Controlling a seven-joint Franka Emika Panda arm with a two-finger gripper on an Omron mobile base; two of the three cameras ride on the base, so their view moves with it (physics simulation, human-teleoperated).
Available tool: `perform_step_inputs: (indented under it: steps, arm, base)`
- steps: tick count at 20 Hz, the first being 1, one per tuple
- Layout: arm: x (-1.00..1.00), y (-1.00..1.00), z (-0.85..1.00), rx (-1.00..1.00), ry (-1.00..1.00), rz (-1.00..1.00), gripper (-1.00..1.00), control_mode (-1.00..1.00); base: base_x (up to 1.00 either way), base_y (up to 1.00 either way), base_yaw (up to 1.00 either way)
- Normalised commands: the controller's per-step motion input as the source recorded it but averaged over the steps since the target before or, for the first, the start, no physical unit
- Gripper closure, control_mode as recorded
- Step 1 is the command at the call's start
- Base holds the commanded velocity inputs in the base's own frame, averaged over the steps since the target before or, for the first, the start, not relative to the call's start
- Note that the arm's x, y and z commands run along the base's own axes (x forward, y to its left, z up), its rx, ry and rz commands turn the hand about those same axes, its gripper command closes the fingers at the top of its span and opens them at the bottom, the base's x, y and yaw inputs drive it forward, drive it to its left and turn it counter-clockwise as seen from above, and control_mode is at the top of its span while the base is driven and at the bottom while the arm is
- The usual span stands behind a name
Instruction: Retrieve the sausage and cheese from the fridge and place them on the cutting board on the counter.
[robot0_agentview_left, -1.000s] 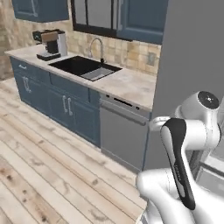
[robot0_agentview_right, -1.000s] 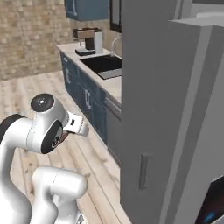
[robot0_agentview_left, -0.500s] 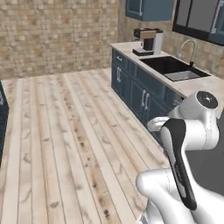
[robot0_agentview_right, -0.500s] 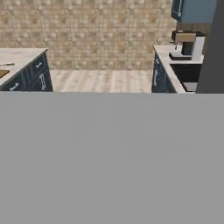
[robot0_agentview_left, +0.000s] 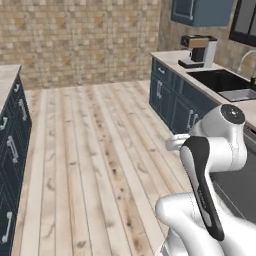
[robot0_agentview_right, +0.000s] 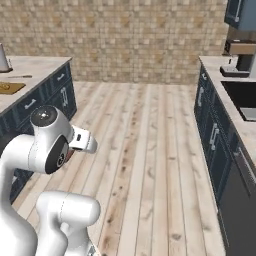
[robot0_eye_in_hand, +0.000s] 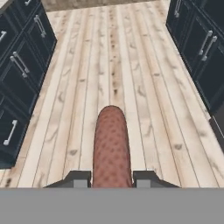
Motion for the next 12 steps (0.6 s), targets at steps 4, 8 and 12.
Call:
perform_step_inputs:
  steps: [4,8,12]
  arm:
    - [0.0,0.0,0.0,0.0,0.0,0.0,1.0,1.0]
    - [0.0,0.0,0.0,0.0,0.0,0.0,1.0,1.0]
    - [0.0,0.0,0.0,0.0,0.0,0.0,1.0,1.0]
  base:
    - [0.81,0.51,0.0]
    - [0.83,0.51,0.0]
    - [0.81,0.51,0.01]
